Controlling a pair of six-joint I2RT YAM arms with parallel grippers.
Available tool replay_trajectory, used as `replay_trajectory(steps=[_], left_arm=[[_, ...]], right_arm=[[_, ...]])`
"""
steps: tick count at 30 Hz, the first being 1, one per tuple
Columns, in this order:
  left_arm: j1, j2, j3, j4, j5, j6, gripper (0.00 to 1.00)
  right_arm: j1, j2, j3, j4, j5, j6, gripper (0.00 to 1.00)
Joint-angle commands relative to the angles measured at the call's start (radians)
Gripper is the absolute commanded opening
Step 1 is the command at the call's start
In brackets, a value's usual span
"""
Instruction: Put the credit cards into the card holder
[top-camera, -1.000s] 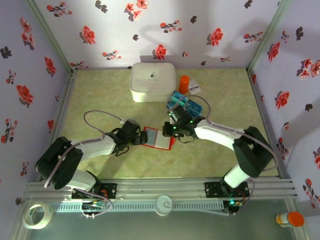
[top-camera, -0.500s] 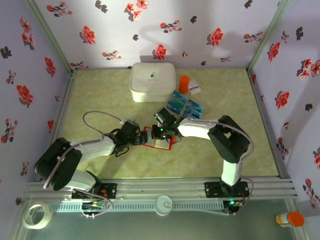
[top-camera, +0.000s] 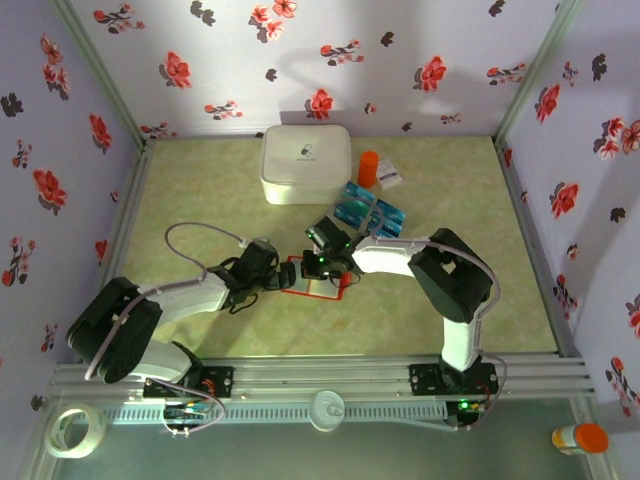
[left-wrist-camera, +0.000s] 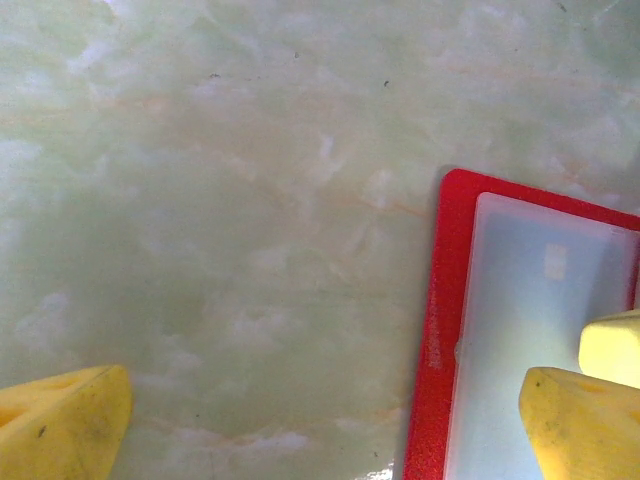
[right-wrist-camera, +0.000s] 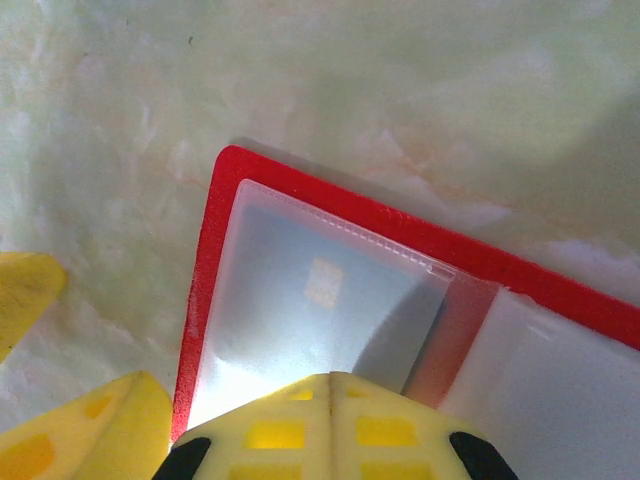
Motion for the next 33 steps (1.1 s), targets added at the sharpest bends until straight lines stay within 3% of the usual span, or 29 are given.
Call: replay_trajectory(steps=[1,18,33], left_arm=[[-0.004,0.014,-0.032,0.006,0.064,-0.023,1.0],[-0.035,0.08,-0.088,0.061,0.057,-0.044,1.0],[-0.037,-0.077,-0.092,-0.071,0.028,0.014,1.0]], right_arm=[[0.006,0.014,-0.012,0.023,-0.012,0.023,0.02],[0.005,0.012,-0.012,0.031,-0.018,0.033,0.02],[0.006,0.008,-0.032,0.035,-0.015,0.038,0.02]])
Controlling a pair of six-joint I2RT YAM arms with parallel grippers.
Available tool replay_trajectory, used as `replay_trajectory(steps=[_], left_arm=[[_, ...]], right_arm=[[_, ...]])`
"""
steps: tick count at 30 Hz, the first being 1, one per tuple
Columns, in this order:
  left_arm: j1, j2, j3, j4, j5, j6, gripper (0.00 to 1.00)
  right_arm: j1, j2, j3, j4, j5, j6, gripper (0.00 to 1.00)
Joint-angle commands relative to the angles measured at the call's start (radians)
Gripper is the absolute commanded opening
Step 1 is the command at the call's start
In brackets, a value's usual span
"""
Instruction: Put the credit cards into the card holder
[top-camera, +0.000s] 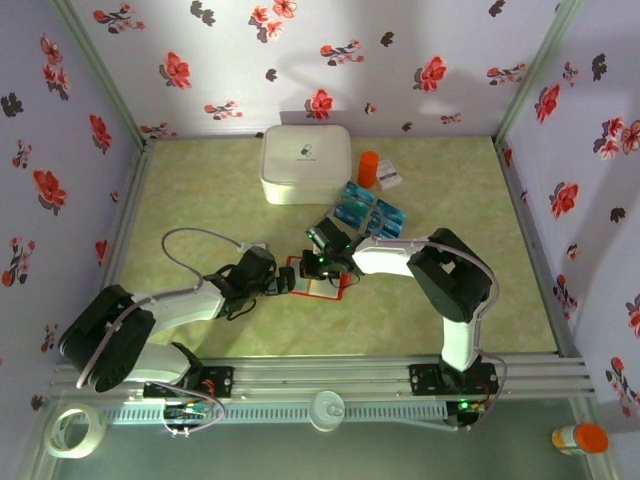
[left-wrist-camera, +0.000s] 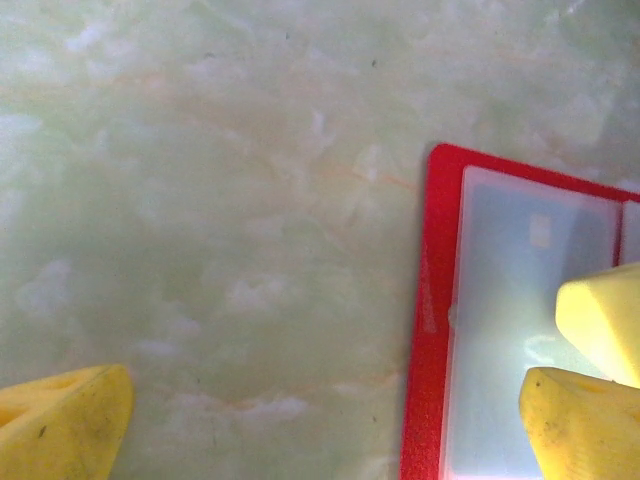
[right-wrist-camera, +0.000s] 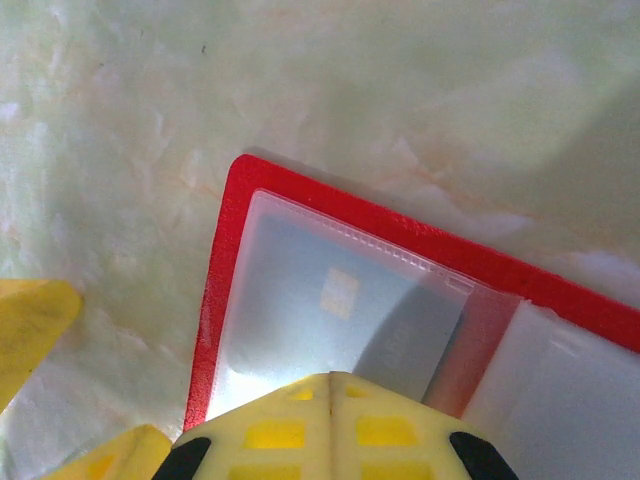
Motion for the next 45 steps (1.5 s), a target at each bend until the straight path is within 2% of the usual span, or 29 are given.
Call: replay_trajectory(steps=[1,14,41,45], left_arm=[[-0.008,-0.015,-0.022,-0.113,0.036,0.021,1.0],[-0.046,0.013,0.043,-0.2,-0.066,0.131,1.0],[-0.071,0.092,0.076,-0.122,-0.117,0.137,1.0],[-0.071,0.086,0.058,-0.119,-0.123,0.12,1.0]], right_arm=[[0.005,0.004,-0.02,-0.008,-0.003,0.024,0.02],[0.006,0.009,-0.012,-0.005,-0.008,0.029,0.02],[0.005,0.023,-0.014,0.013,-0.024,0.045,0.02],[0.006,0.007,-0.007,0.008,-0.03,0.043,0.06]])
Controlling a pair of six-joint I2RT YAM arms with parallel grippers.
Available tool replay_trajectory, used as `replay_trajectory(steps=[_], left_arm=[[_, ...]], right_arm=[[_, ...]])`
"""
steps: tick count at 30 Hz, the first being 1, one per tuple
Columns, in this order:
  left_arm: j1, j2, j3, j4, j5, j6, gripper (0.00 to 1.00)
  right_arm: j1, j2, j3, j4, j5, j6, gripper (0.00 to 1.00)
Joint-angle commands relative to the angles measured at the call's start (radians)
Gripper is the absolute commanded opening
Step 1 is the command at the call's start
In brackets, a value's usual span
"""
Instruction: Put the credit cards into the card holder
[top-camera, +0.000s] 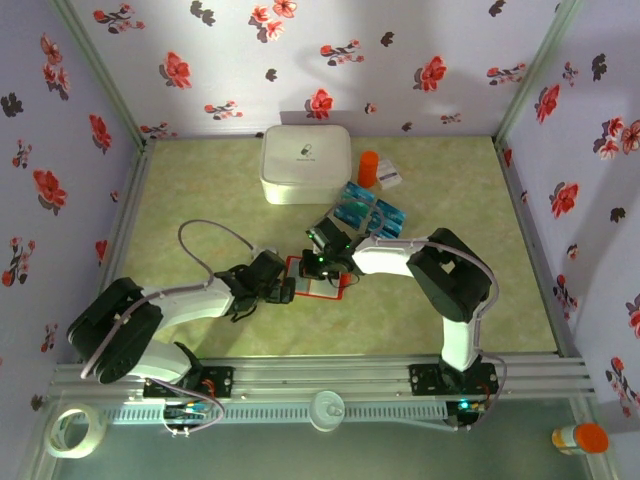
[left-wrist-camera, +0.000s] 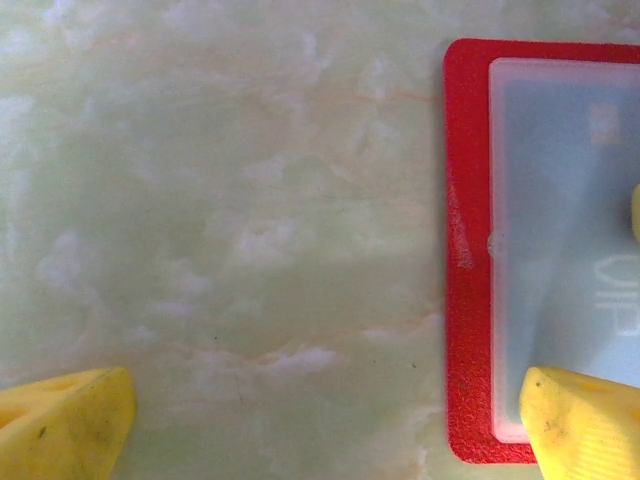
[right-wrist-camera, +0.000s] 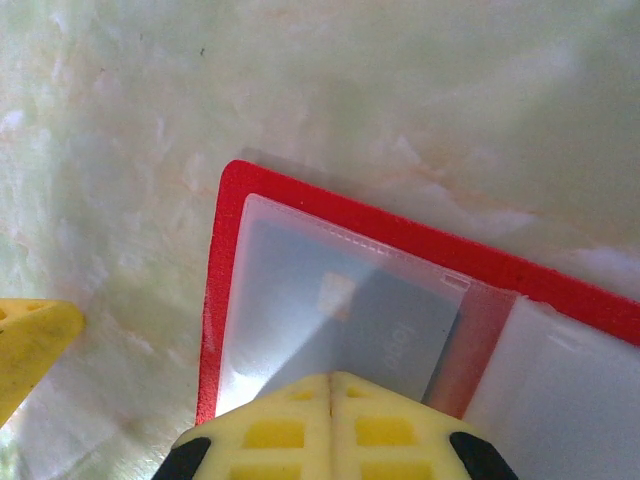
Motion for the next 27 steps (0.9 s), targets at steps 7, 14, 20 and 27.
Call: replay_trajectory(steps=[7,14,20,27], left_arm=[[-0.003,0.008,-0.035,0.025,-0.018,-0.034,1.0],[-0.004,0.012,-0.035,0.03,-0.019,-0.039,1.0],[-0.005,0.018,-0.039,0.038,-0.019,-0.041,1.0],[-0.006,0.02,-0.039,0.042,-0.02,-0.044,1.0]], right_arm=[[-0.04,-0.12,0.058,-0.132,-0.001,-0.061,0.21],[-0.159,-0.249,0.105,-0.395,0.137,-0.251,0.32],[-0.248,-0.269,0.137,-0.599,0.324,-0.424,0.35],[-0.268,-0.231,0.195,-0.692,0.406,-0.52,0.35]])
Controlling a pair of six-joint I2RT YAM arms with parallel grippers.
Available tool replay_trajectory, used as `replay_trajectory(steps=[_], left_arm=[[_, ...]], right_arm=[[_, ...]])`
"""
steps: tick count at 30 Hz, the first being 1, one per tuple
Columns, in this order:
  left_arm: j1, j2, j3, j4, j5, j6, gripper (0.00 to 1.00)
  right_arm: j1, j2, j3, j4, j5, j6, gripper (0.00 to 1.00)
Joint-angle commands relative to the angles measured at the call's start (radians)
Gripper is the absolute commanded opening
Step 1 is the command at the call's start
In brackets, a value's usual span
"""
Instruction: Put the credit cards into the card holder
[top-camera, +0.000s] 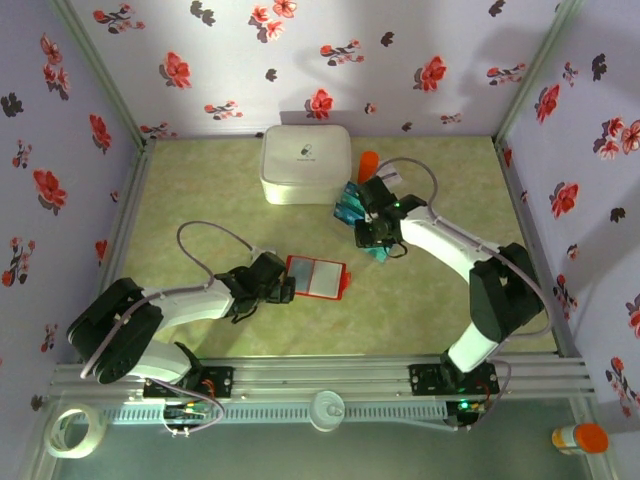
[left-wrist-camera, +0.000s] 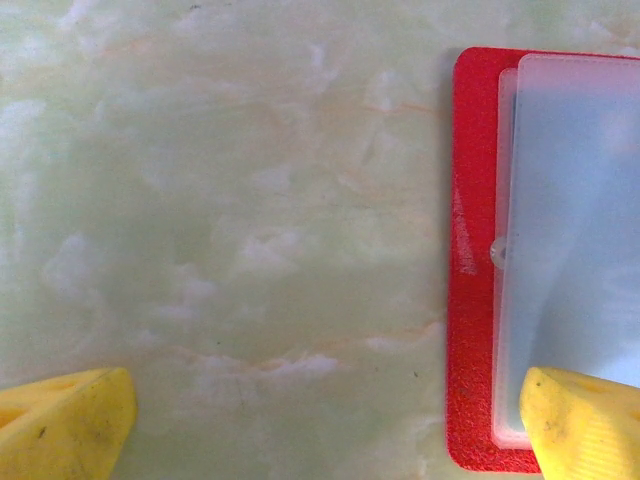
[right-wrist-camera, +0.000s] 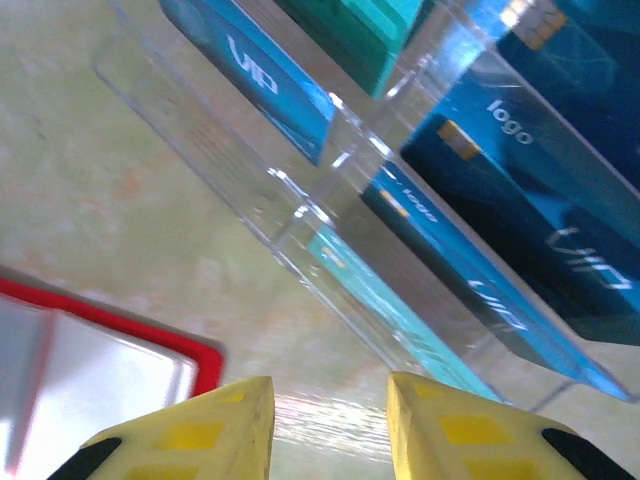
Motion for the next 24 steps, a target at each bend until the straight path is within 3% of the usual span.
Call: replay_trajectory(steps=[1,24], left_arm=[[0.0,0.021,-0.023,0.012,0.002,-0.021,1.0],[-0.006,0.022,-0.033,0.021,0.005,-0.035,1.0]], right_arm=[[0.001,0.036,0.056,-0.09,0.079,-0.089,0.35],[0.001,0.182,0.098,-0.104,0.158,-0.142,0.32]])
